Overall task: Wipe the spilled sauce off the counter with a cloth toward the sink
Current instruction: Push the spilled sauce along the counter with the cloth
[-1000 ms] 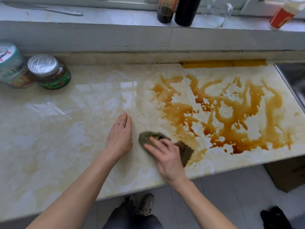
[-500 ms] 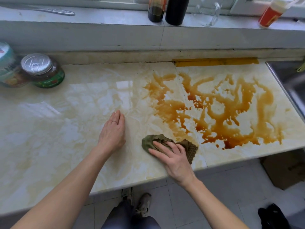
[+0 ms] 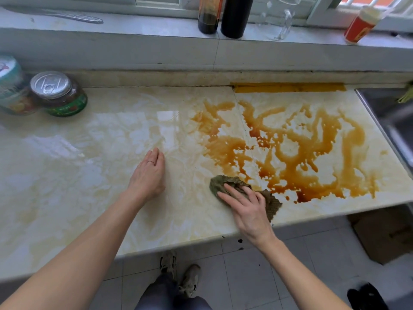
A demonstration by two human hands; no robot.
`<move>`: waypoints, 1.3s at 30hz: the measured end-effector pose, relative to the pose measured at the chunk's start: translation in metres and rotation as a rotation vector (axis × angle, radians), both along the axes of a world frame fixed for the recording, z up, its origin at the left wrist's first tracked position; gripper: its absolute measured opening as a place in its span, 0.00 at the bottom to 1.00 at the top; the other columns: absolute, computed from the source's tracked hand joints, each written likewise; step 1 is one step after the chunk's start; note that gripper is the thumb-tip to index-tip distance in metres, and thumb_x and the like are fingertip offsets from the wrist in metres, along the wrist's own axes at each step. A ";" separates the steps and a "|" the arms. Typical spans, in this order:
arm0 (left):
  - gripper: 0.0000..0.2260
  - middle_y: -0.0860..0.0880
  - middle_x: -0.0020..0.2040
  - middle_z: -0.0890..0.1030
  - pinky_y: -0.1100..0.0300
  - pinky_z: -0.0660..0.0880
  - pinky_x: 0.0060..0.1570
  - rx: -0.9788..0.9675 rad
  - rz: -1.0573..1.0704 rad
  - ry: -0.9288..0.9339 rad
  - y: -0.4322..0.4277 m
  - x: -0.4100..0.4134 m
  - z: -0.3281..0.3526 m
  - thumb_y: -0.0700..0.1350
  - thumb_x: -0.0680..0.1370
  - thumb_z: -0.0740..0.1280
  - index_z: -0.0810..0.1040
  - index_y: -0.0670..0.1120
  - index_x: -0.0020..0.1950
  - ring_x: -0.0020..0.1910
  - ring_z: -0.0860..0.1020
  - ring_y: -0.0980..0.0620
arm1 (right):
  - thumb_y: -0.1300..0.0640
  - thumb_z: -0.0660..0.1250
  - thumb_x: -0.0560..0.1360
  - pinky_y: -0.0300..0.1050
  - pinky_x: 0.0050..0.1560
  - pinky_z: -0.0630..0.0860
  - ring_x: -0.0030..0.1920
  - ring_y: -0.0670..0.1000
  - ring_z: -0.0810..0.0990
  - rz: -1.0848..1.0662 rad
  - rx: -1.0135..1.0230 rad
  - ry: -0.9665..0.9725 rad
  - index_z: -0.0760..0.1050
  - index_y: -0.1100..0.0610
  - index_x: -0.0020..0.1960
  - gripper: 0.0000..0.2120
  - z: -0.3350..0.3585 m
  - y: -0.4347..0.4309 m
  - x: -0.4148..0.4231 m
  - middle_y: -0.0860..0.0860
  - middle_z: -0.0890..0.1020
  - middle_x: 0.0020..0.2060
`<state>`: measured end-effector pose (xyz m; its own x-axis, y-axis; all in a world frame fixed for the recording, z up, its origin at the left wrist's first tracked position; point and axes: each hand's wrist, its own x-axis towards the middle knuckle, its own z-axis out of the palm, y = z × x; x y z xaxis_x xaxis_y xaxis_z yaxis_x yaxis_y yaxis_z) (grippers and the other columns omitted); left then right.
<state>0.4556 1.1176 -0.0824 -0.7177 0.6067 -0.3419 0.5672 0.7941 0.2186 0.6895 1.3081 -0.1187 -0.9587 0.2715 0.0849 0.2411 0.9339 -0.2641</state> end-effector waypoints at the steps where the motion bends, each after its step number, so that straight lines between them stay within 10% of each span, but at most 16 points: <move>1: 0.30 0.43 0.78 0.41 0.55 0.46 0.76 -0.005 0.005 0.000 0.001 0.000 0.000 0.37 0.78 0.53 0.41 0.39 0.77 0.77 0.42 0.47 | 0.59 0.60 0.75 0.55 0.62 0.60 0.67 0.57 0.67 -0.028 -0.016 -0.001 0.66 0.41 0.72 0.28 0.002 -0.007 -0.003 0.41 0.68 0.72; 19: 0.32 0.43 0.78 0.39 0.54 0.46 0.76 -0.071 0.039 -0.056 0.007 0.000 0.001 0.38 0.79 0.54 0.39 0.40 0.77 0.77 0.41 0.47 | 0.49 0.53 0.77 0.64 0.71 0.52 0.71 0.59 0.64 0.224 -0.021 -0.173 0.55 0.38 0.76 0.28 0.011 -0.044 -0.032 0.43 0.58 0.77; 27: 0.32 0.44 0.77 0.37 0.53 0.46 0.76 -0.066 0.045 -0.080 0.005 -0.002 -0.002 0.39 0.78 0.54 0.38 0.41 0.77 0.77 0.40 0.48 | 0.56 0.59 0.79 0.61 0.70 0.54 0.73 0.58 0.57 -0.085 -0.162 -0.087 0.58 0.39 0.76 0.29 0.023 -0.010 -0.077 0.45 0.59 0.77; 33: 0.32 0.44 0.77 0.37 0.52 0.48 0.76 -0.052 0.036 -0.089 0.003 -0.004 -0.005 0.38 0.78 0.52 0.38 0.41 0.77 0.77 0.39 0.48 | 0.55 0.70 0.74 0.43 0.64 0.66 0.61 0.49 0.69 -0.412 -0.443 0.280 0.73 0.55 0.67 0.22 0.023 0.005 -0.069 0.51 0.71 0.59; 39: 0.32 0.44 0.77 0.36 0.52 0.47 0.76 -0.046 0.031 -0.077 0.003 -0.004 -0.007 0.39 0.78 0.53 0.37 0.41 0.77 0.77 0.39 0.47 | 0.57 0.75 0.68 0.44 0.49 0.63 0.47 0.52 0.75 -0.179 -0.098 0.236 0.79 0.54 0.43 0.07 0.026 -0.017 -0.074 0.48 0.78 0.41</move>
<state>0.4519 1.1202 -0.0894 -0.7064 0.5669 -0.4238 0.5246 0.8213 0.2241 0.6154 1.2915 -0.0927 -0.8518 0.4523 0.2644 0.3210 0.8494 -0.4188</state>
